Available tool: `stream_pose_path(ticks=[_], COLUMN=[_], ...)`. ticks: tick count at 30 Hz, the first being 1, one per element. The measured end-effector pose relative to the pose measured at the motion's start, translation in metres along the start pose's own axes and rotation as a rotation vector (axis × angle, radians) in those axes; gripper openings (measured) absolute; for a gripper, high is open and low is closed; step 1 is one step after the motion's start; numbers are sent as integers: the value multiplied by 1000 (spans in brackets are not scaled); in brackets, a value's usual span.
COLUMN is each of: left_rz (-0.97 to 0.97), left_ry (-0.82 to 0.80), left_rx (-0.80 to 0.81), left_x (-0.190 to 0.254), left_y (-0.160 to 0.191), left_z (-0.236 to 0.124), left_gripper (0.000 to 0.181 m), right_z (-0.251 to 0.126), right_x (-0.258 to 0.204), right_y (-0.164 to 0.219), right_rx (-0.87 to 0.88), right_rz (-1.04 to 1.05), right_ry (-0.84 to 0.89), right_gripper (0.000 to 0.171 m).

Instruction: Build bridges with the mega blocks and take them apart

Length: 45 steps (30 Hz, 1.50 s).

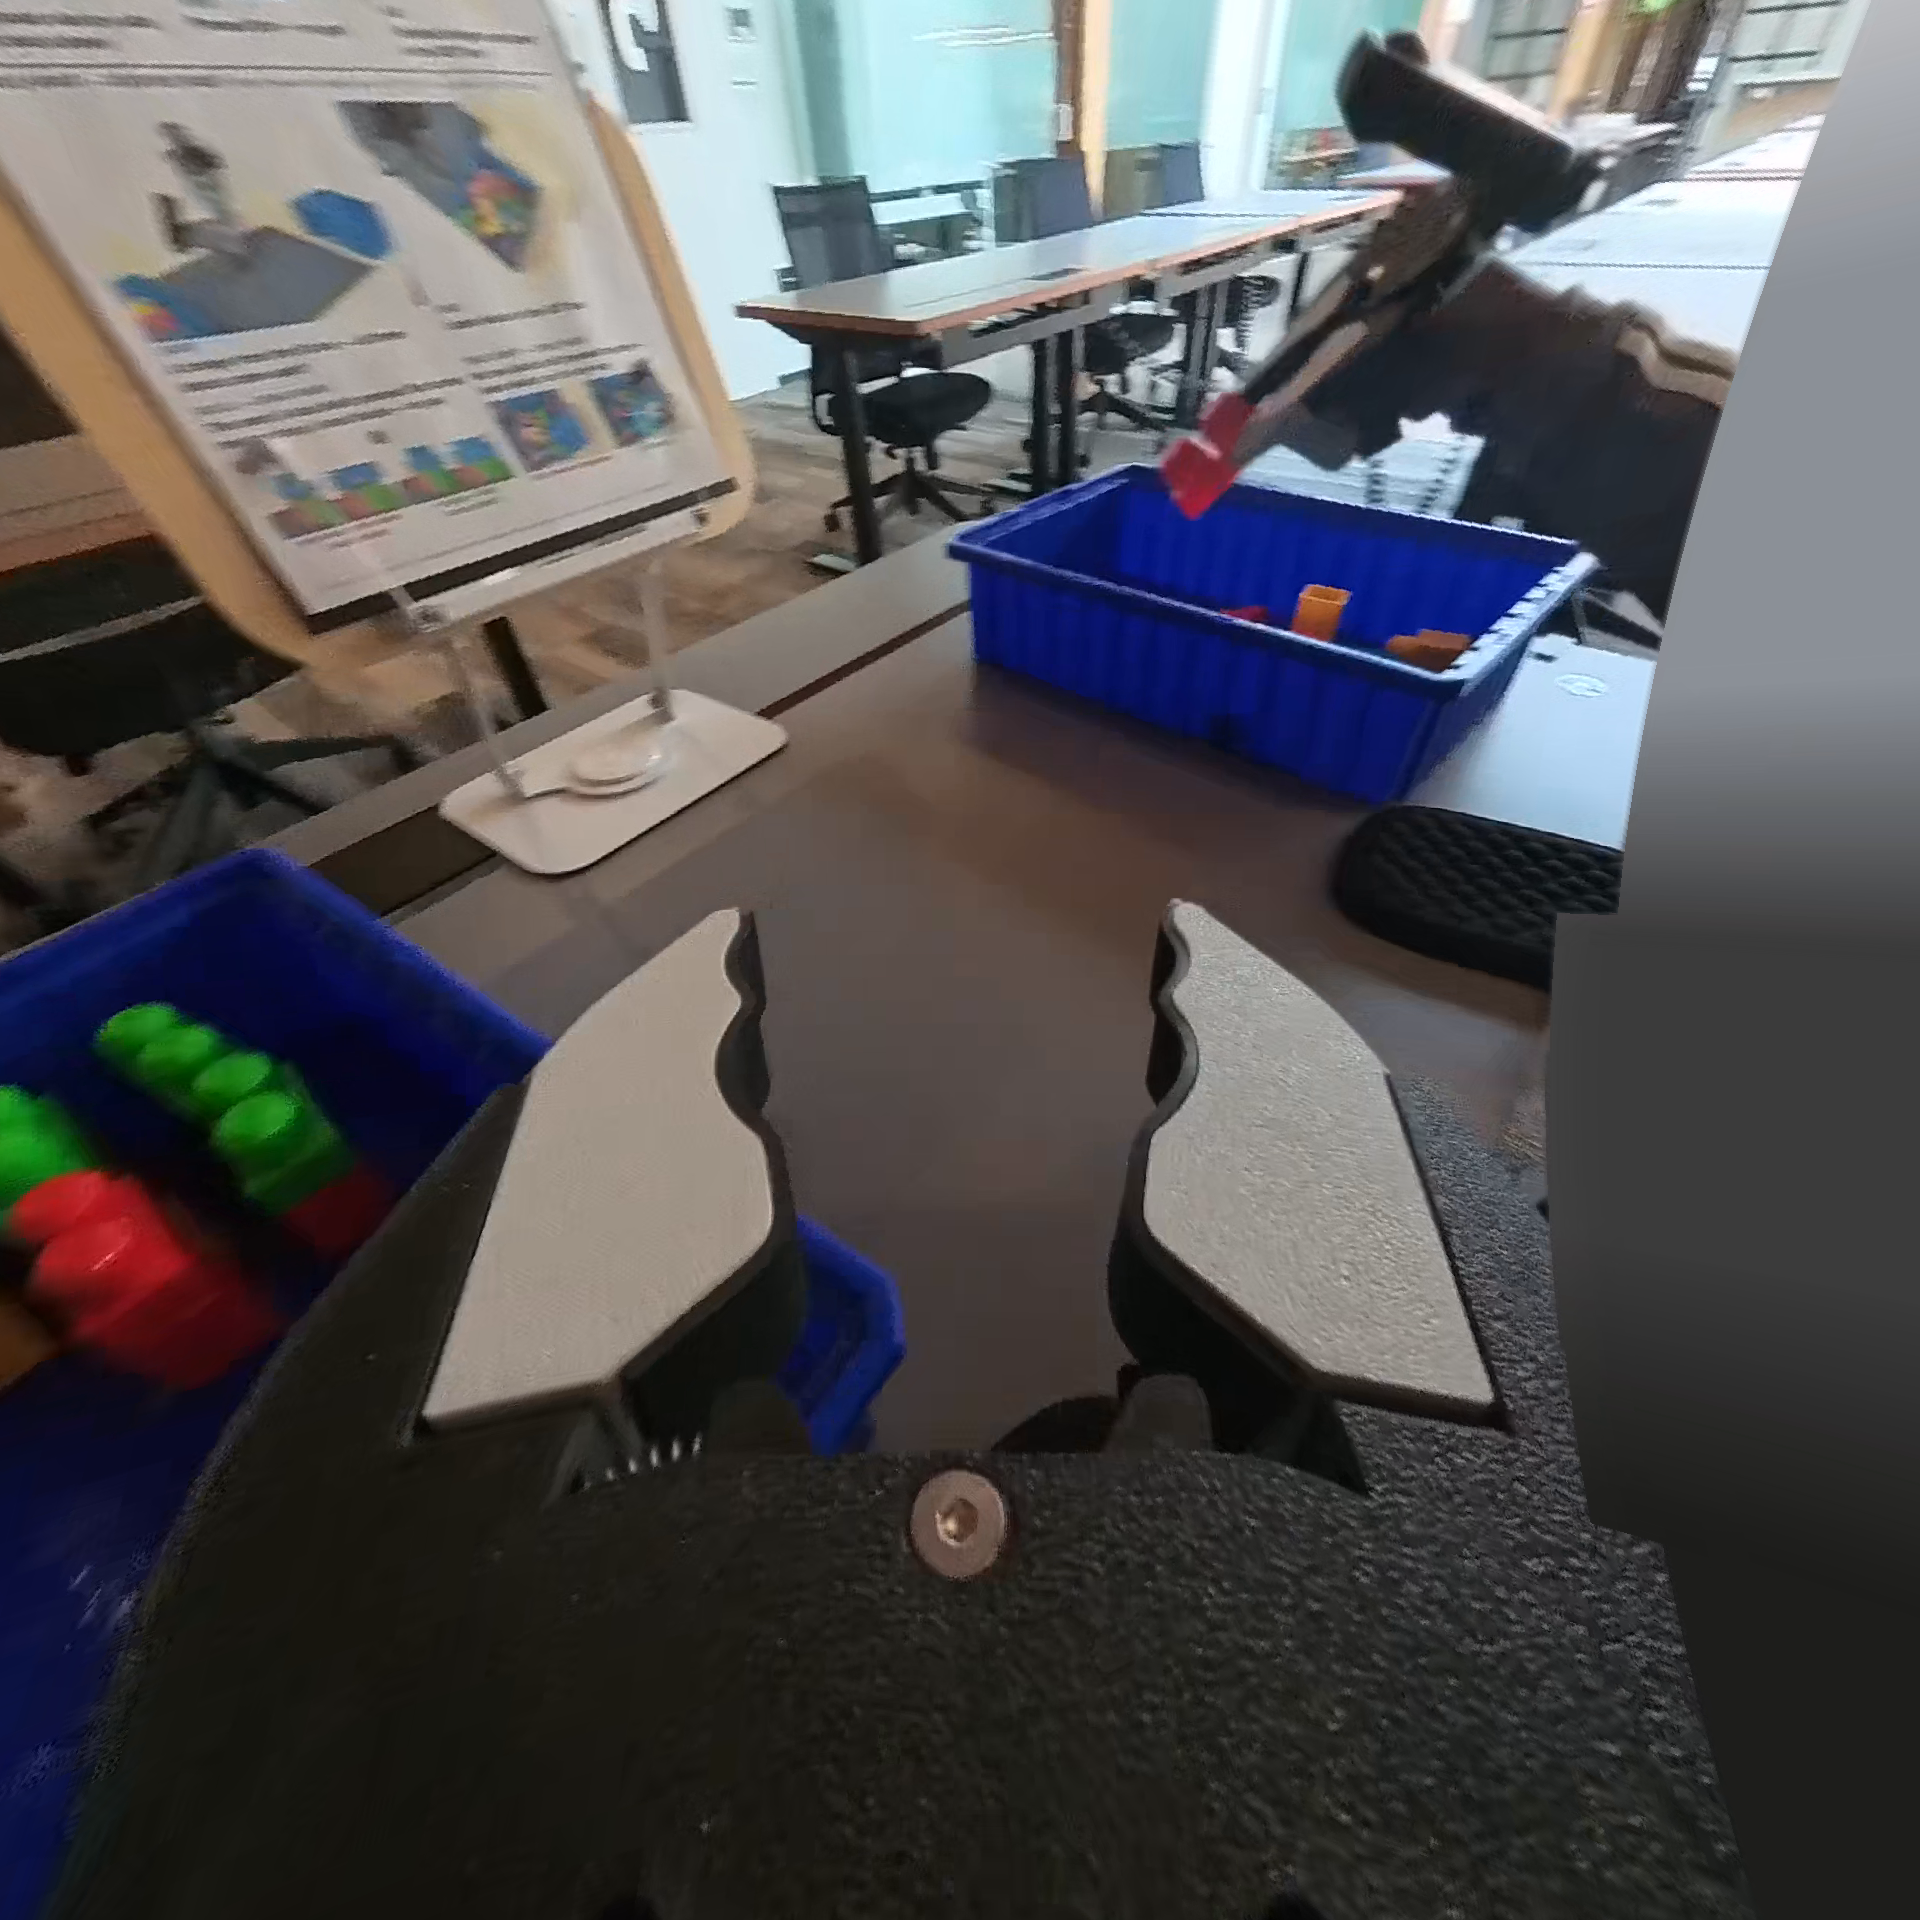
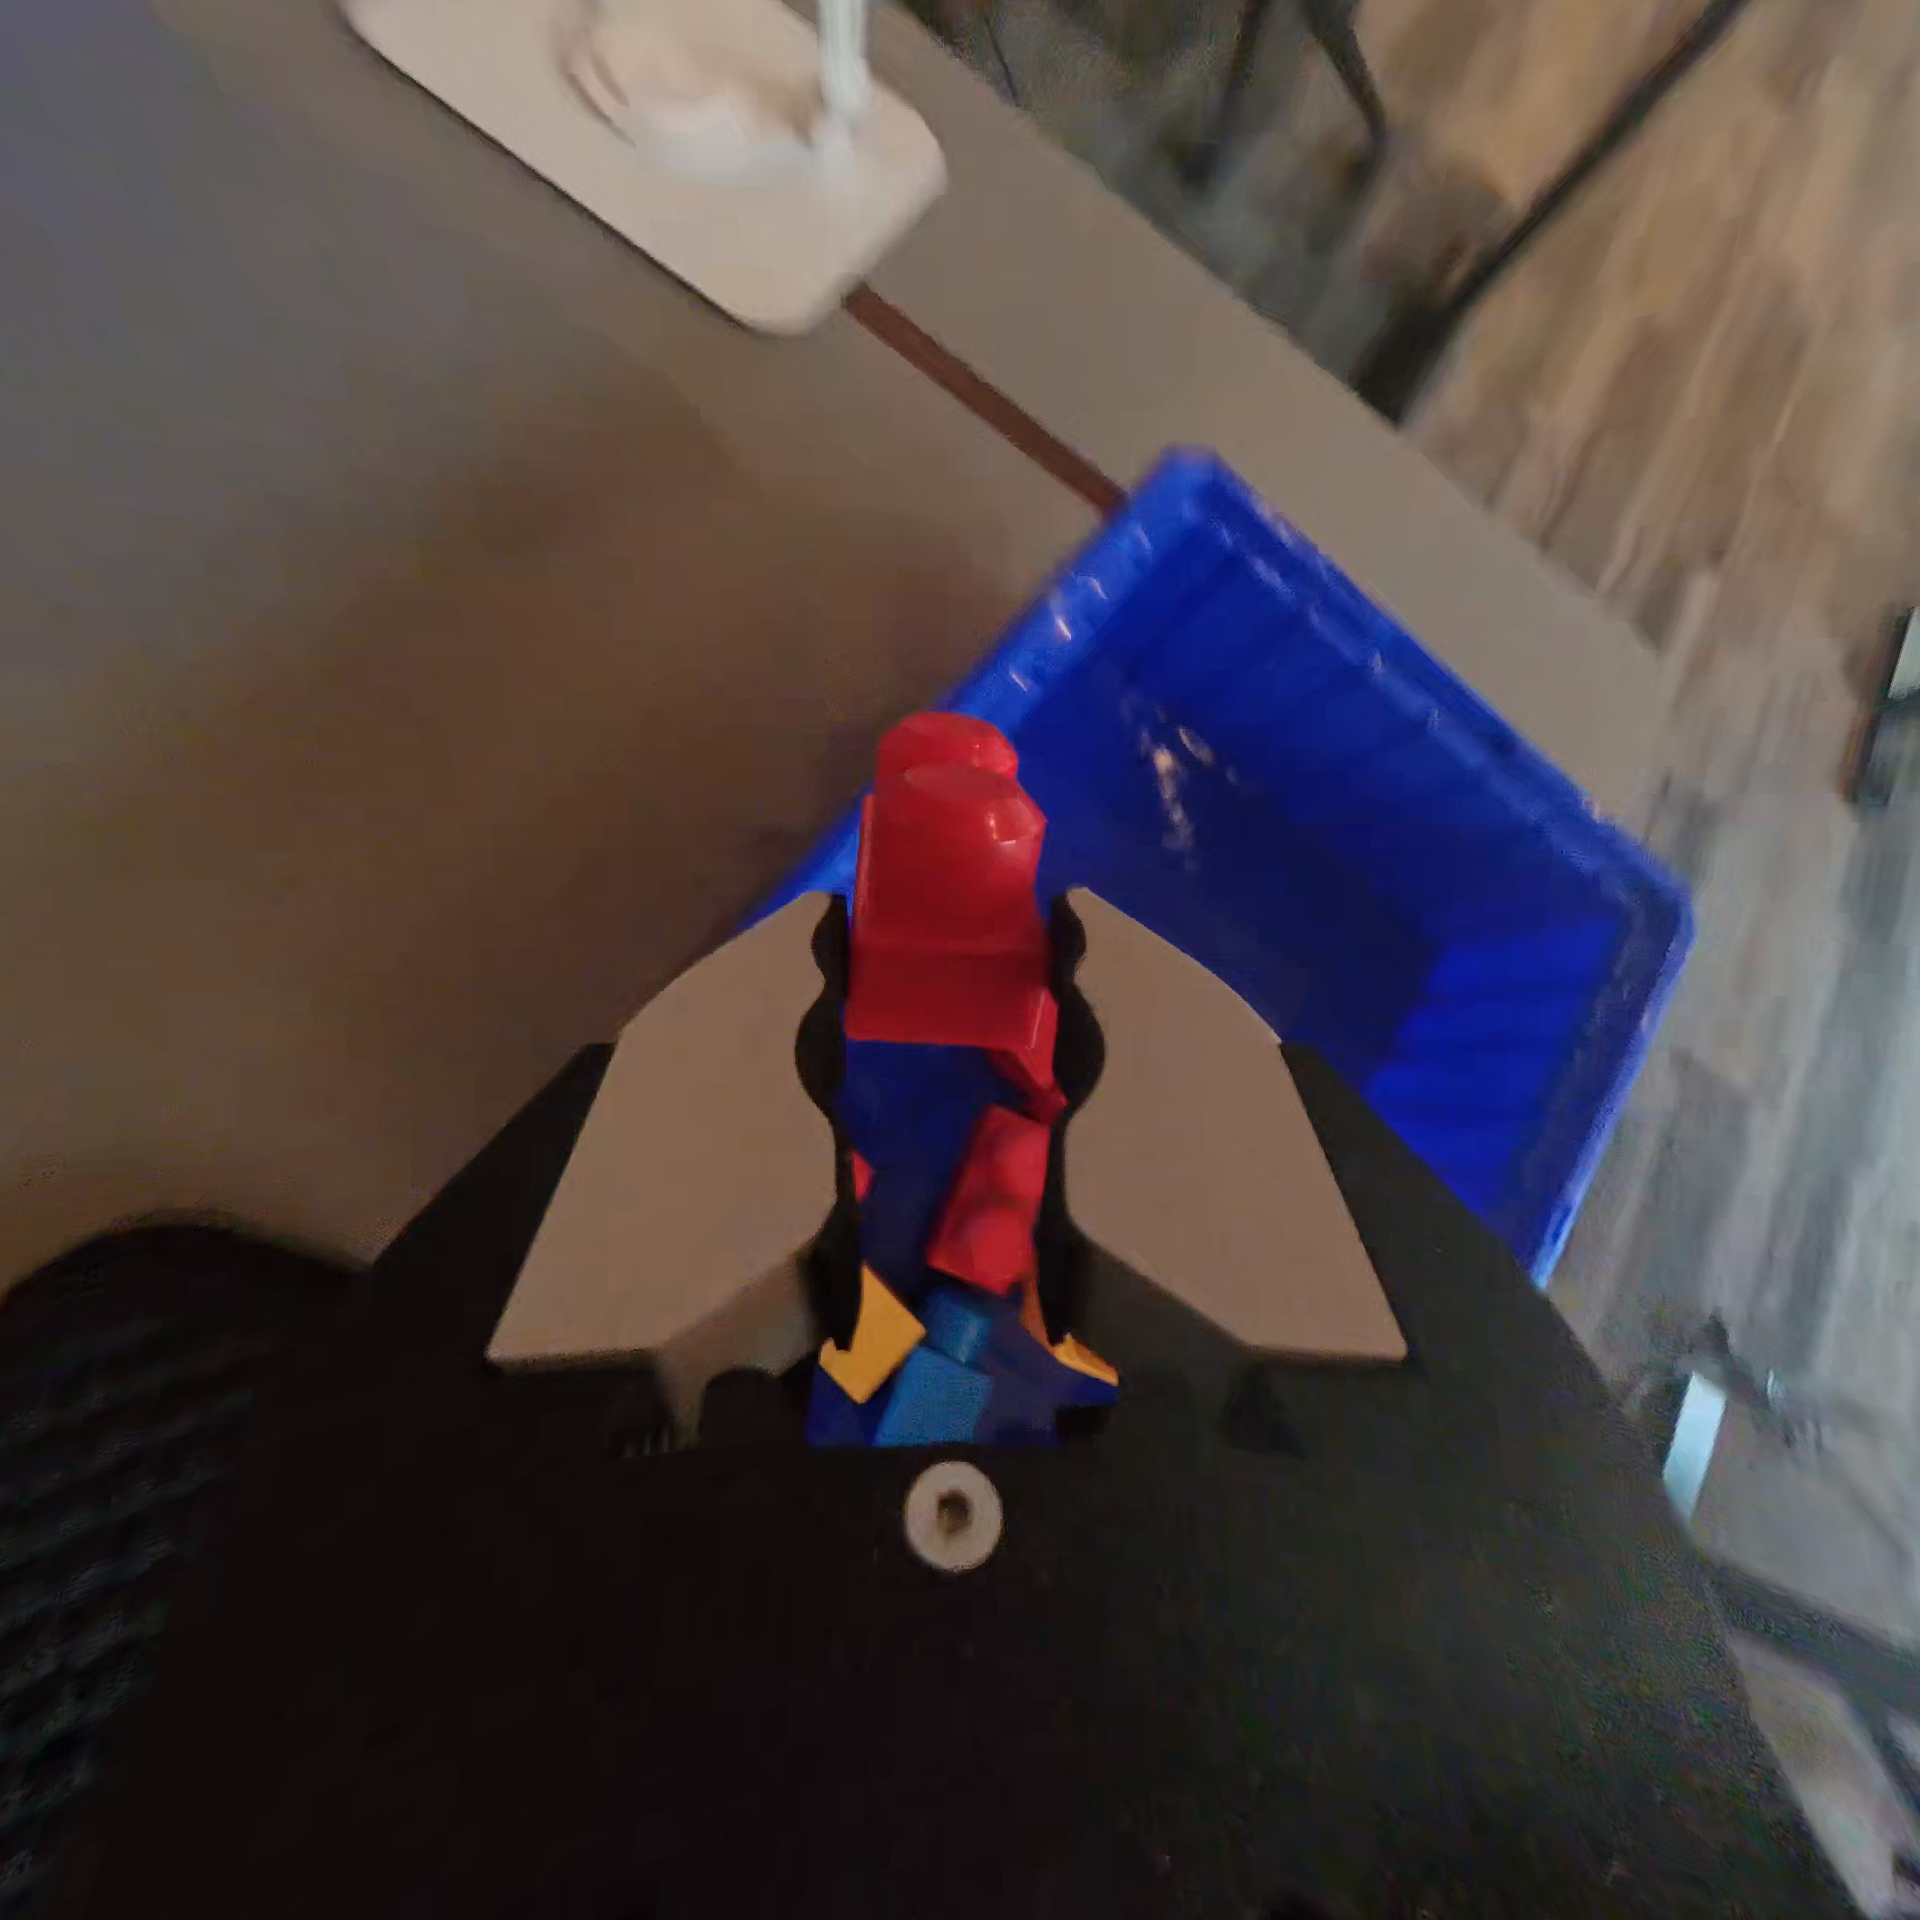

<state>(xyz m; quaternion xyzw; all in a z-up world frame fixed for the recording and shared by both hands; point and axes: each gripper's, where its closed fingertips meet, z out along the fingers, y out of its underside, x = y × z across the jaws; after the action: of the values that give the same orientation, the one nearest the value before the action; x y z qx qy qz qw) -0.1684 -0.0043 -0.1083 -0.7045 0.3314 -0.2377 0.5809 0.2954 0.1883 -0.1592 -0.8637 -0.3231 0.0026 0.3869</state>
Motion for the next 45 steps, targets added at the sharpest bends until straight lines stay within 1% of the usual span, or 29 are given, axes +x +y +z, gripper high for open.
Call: stream_pose_path(ticks=[3,7,13,16,21,22,24,25,30,34,38,42,45], left_rz=[-17,-45,-68,-82,-55,-58,-61,-59,-31,-116,-341,-381,-415], left_ry=[-79,-135,-195,-211,-212,-225,-259,-270,-396,-497,-462,-541,-563], left_rx=[-4,-29,-74,-104,-131,-142,-174,-197,-408,-564,-612,-664,-675], left_x=[-17,-32,-51,-61,-81,-89,-107,-116,-178,-236,-265,-294,-303], left_y=[7,17,28,34,38,40,44,48,84,125,155,176,183], left_z=[-17,-31,-43,-44,-37,-35,-29,-24,0,12,29,35,43], left_gripper=[70,69,68,68,61,62,63,63,63,57,60,60,60], right_z=[28,57,83,90,95,95,94,93,88,86,84,82,82], right_x=[39,66,81,82,83,85,86,87,85,79,74,73,72], right_y=[35,70,90,92,95,94,92,91,80,73,67,64,64], right_rx=[-129,-249,-304,-312,-306,-297,-273,-262,-180,-137,-98,-59,-45], right_rz=[94,161,217,231,252,256,289,308,323,312,305,307,307], right_ry=[57,116,148,147,150,154,156,154,139,121,104,90,84], right_gripper=[37,37,37,37,37,40,63,70,69,68,68,65,65])
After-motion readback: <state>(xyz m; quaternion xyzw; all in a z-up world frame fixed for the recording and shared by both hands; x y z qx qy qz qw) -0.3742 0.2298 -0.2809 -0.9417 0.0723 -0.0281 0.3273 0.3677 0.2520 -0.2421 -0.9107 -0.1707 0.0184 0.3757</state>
